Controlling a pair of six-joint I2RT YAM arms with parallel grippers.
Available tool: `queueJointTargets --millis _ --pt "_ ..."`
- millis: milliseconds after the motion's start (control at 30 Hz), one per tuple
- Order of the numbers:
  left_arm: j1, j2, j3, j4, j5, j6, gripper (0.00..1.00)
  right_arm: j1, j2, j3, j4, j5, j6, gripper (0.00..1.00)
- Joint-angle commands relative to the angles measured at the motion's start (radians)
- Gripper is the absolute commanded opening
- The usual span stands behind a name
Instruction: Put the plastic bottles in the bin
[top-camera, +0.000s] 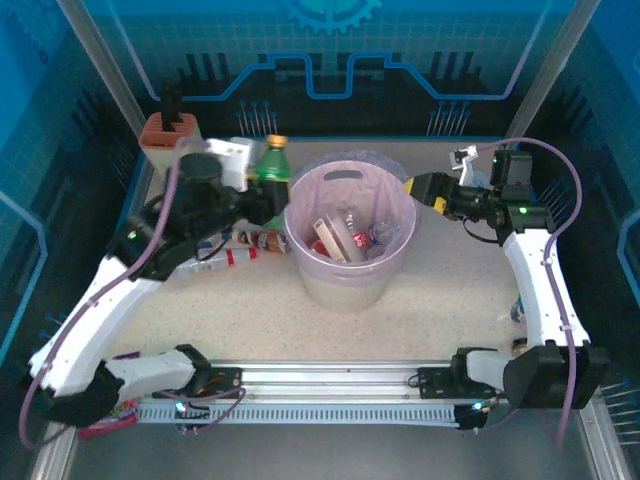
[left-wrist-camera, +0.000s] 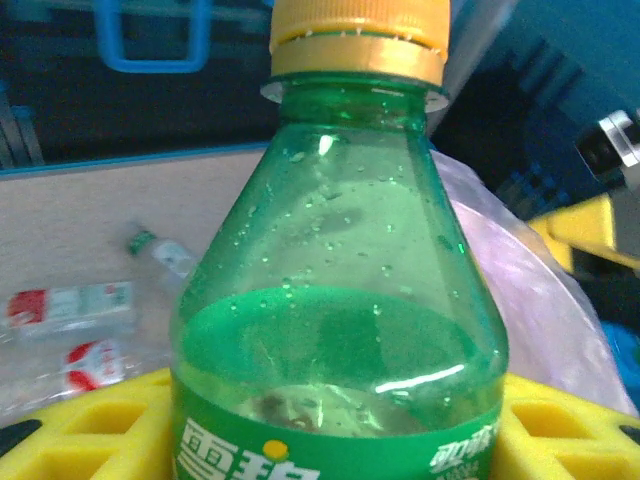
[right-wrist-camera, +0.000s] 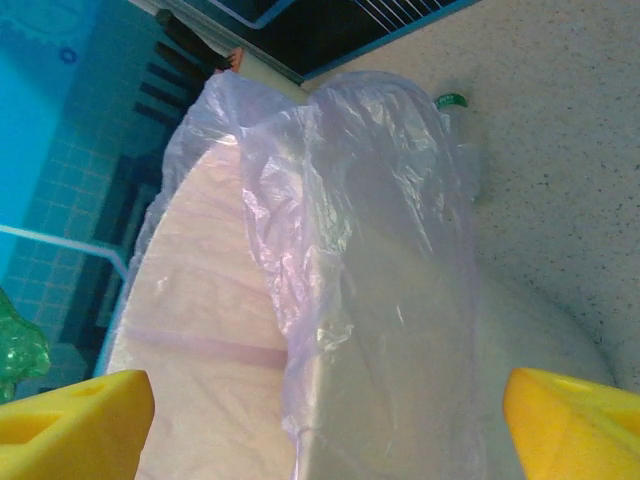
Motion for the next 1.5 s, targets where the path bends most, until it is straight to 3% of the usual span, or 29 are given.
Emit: queueJointTargets --millis 0,133,300,433,667,1133,1467 --pt "-0.079 0.137 0.106 -0.068 -0.027 0.083 0.47 -0.039 -0.008 -0.023 0.024 -0.084 0.032 0.88" --pt "-0.138 0.323 0.267 -0.177 -0.038 0.115 0.44 -0.046 -0.014 -0.005 -0.05 -0.035 -0.018 0.87" --pt "-0.168 0.462 0.342 -0.227 -0.017 0.109 0.42 -0.042 -0.023 0.003 -0.086 -0.003 -0.041 0.86" --pt "-0.169 0.53 0.318 -0.247 -0.02 0.093 0.36 -0.024 -0.017 -0.001 -0.097 0.018 -0.058 0.86" --pt "-0.169 0.552 0.196 -0.208 0.056 0.053 0.37 -0.012 -0.011 0.005 -0.095 0.04 -0.057 0.86" --pt "-0.169 0.51 0.189 -0.199 0.046 0.063 0.84 0.028 0.006 0.015 -0.086 0.07 -0.046 0.86" --pt "-0.169 0.403 0.226 -0.204 0.022 0.075 0.95 0.033 0.014 0.038 -0.096 0.083 -0.05 0.86"
